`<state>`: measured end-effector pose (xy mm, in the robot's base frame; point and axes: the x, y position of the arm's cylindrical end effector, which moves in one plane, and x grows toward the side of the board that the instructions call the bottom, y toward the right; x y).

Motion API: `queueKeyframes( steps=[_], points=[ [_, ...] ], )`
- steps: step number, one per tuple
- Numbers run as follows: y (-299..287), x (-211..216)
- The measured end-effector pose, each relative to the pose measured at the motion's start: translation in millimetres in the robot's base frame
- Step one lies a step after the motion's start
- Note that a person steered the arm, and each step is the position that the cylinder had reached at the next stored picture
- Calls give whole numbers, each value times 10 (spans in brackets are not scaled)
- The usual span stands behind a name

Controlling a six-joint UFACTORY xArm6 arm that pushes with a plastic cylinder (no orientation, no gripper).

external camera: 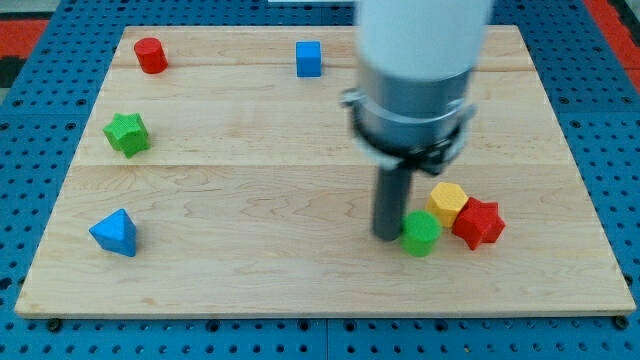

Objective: Push the blue triangle towards the bottom center of the board

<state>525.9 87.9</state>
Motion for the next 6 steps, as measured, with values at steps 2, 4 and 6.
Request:
queueKeyframes(
  steps=[2,4,6],
  points=[
    [-1111,850],
    [-3081,785],
    [-3199,136]
  ],
)
